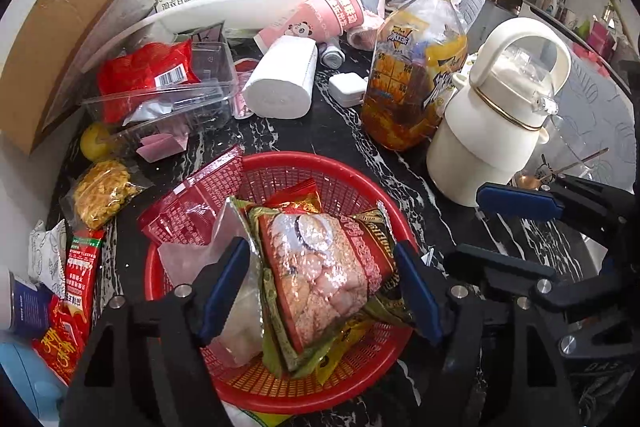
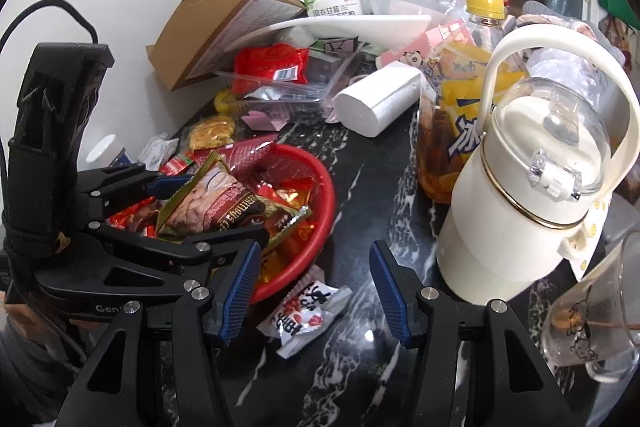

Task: Organize snacks
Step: 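Open the right tool to drop the lollipop while the left tool releases the peanut bag into the basket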

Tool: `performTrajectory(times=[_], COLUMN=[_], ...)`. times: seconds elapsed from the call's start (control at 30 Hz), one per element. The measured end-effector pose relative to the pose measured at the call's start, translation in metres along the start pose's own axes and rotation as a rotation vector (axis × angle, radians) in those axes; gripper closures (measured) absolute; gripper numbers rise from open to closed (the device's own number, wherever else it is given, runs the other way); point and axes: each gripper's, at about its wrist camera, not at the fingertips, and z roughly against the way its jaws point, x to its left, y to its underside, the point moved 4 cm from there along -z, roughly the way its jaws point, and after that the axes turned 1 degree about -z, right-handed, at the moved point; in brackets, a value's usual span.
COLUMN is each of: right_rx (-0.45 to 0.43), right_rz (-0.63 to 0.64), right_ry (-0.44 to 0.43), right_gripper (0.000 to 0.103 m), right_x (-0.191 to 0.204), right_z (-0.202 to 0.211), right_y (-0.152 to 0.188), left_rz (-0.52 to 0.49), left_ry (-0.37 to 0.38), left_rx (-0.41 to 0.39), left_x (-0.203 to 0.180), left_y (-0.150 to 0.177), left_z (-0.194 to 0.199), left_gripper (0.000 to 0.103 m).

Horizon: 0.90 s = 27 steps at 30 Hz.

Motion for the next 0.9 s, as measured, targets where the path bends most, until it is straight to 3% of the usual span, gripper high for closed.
performTrajectory(times=[0.37,0.8,0.9], right_rx=[-0.013,-0.013,0.003], right_rz=[0.023,0.057,0.069], right_ry=[-0.004,-0.029,-0.049], right_gripper=[0.046,0.046,0.053], right_x=[0.007,0.021,0.027], right_z=[0.002,-0.015,-0.024], right_y=[-0.003,-0.006,-0.004], left_rz=[0.047,0.123,0.142], left_ry=[-0.051,-0.099,-0.105], left_rx=[-0.111,-0.182,-0.189], left_x=[0.011,0.036,0.041], left_y=[0.002,0.011,0.016], left_z=[0.032,0.064,0.069], left_gripper=[0.029,0.029,0.029])
